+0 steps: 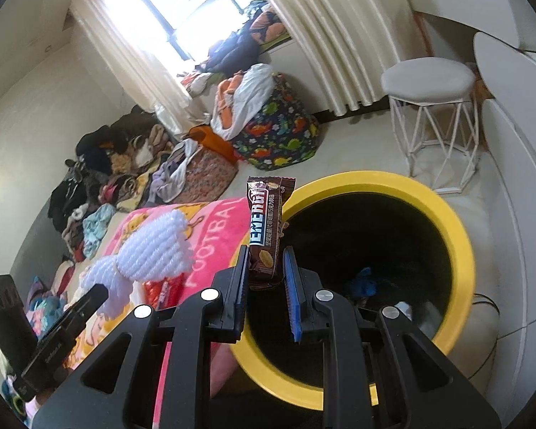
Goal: Collect trash
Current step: 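Carry the white foam net and brown candy bar over the yellow bin, then open both tools to drop the net and candy bar into the bin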
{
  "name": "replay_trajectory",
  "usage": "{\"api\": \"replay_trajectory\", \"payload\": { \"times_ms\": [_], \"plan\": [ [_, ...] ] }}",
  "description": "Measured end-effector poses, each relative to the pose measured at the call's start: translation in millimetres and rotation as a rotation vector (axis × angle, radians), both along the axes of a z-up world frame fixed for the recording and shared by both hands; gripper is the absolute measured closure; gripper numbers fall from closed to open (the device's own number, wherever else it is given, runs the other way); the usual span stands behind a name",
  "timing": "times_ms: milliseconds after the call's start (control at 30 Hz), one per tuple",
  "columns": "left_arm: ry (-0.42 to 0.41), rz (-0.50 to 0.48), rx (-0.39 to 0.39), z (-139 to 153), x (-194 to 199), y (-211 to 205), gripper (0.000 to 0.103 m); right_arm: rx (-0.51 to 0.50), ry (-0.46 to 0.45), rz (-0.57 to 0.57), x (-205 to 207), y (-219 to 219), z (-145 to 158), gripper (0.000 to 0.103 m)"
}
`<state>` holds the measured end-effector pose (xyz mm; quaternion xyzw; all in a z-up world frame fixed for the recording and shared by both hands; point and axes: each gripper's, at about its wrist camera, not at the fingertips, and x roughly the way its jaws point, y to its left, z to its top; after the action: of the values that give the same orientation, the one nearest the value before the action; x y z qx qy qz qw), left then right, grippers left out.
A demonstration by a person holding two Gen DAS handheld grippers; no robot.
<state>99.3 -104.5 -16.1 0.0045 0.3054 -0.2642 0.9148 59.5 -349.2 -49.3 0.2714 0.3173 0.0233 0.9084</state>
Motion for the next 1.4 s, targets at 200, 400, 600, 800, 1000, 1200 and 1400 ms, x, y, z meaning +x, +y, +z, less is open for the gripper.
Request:
{"api": "replay_trajectory", "payload": {
  "times_ms": [200,400,600,800,1000,1200,1400],
  "plan": [
    [0.012,-0.048,0.064,-12.2,0.9,-31.2,0.085,-0.011,0.021,-0.057,-4.4,-16.2,-8.0,0.085],
    [0.016,-0.105,0.127,-26.4,2.4,-64.3,0.085,-0.003,0.049,-0.103,-7.2,-35.5,-20.4,0.085],
    [0.033,-0.161,0.202,-45.5,9.8,-98.2,0.085,0.006,0.099,-0.139,-4.8,-49.0,-38.0,0.085],
    [0.045,-0.193,0.229,-58.6,17.1,-115.3,0.084,0.017,0.15,-0.157,-1.0,-58.3,-55.4,0.084],
    [0.053,-0.215,0.225,-63.3,25.5,-124.1,0.073,0.008,0.185,-0.144,6.6,-59.1,-63.0,0.071],
    [0.04,-0.175,0.178,-58.6,28.1,-113.5,0.032,-0.003,0.179,-0.159,5.3,-57.8,-62.7,0.049],
    [0.042,-0.116,0.113,-51.6,29.7,-92.8,0.014,-0.003,0.17,-0.175,4.3,-56.9,-61.2,0.042]
  ]
}}
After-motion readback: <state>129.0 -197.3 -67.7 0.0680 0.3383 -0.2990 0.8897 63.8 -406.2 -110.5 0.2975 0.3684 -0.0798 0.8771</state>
